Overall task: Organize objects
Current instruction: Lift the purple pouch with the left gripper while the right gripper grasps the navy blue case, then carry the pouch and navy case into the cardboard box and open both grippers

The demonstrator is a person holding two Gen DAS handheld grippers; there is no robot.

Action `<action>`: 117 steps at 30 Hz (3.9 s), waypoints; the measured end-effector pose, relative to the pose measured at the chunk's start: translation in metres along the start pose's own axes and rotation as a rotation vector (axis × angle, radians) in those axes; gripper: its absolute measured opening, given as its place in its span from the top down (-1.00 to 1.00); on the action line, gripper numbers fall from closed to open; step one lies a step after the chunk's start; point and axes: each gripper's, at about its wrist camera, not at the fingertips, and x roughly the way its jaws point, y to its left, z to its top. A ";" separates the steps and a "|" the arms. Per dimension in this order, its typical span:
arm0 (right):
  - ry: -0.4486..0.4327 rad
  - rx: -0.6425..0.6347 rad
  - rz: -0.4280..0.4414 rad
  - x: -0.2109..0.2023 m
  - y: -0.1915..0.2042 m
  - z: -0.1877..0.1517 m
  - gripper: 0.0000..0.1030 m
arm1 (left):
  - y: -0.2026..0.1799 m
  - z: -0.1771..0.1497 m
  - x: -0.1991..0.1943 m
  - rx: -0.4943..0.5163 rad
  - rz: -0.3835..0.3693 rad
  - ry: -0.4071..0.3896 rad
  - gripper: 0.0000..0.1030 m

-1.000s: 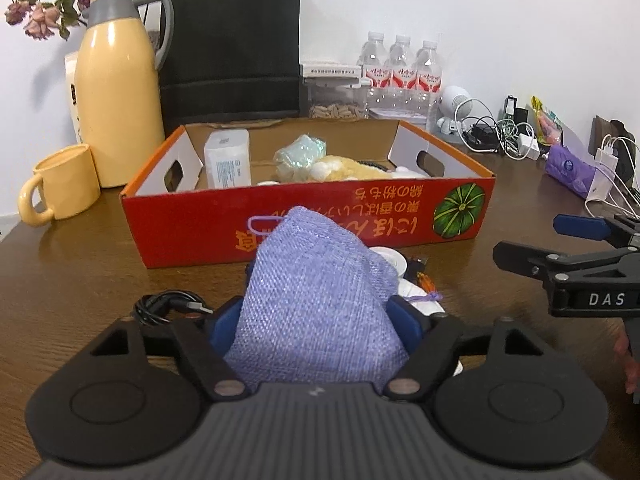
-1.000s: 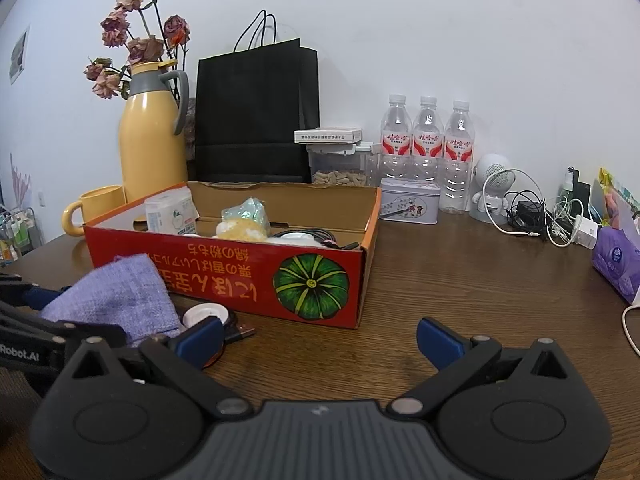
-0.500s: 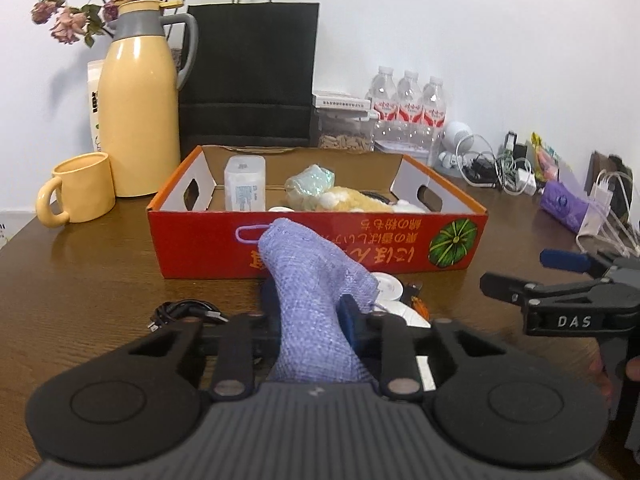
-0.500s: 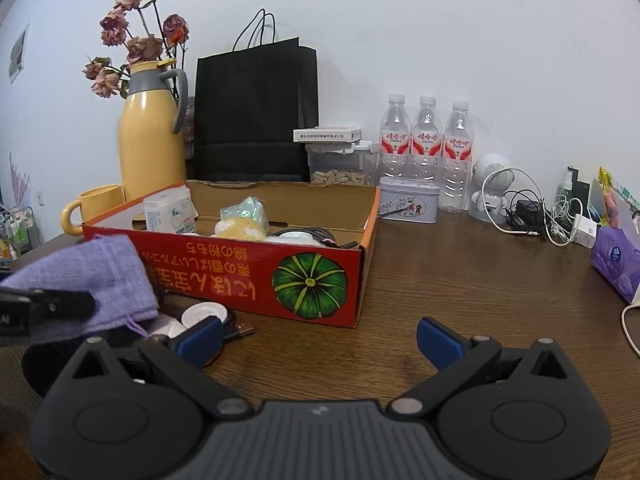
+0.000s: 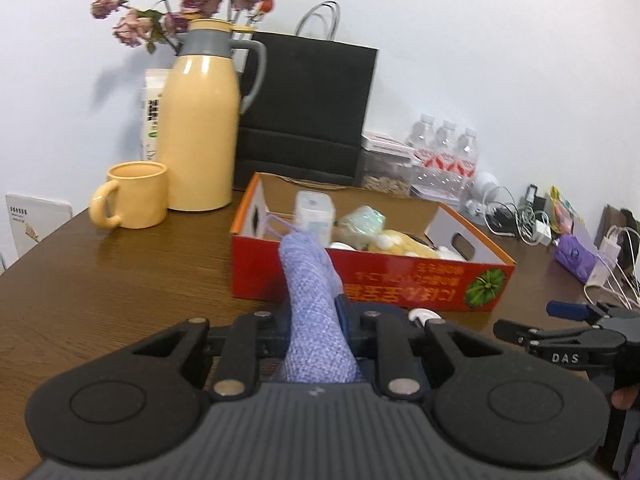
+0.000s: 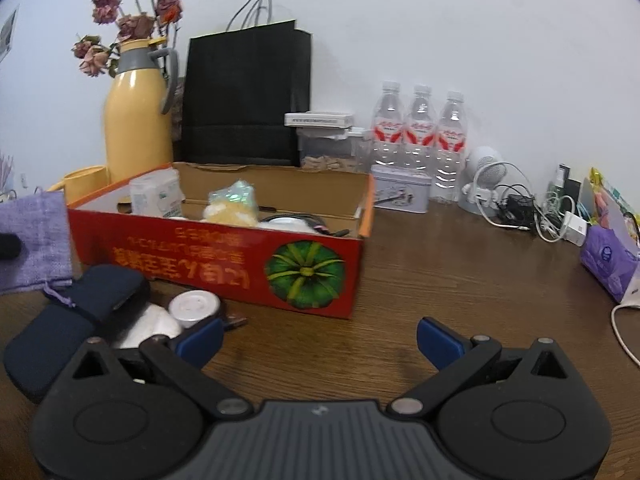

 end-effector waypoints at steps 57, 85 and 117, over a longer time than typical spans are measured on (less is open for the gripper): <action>0.151 -0.043 0.210 -0.003 0.128 0.004 -0.20 | 0.042 -0.035 -0.010 0.089 -0.039 0.148 0.54; -0.111 0.106 0.112 0.039 0.043 0.097 -0.19 | -0.051 0.091 0.086 0.035 -0.111 -0.072 0.54; -0.034 0.072 0.082 0.121 0.010 0.094 -1.00 | -0.067 0.091 0.165 0.076 -0.041 -0.123 -1.00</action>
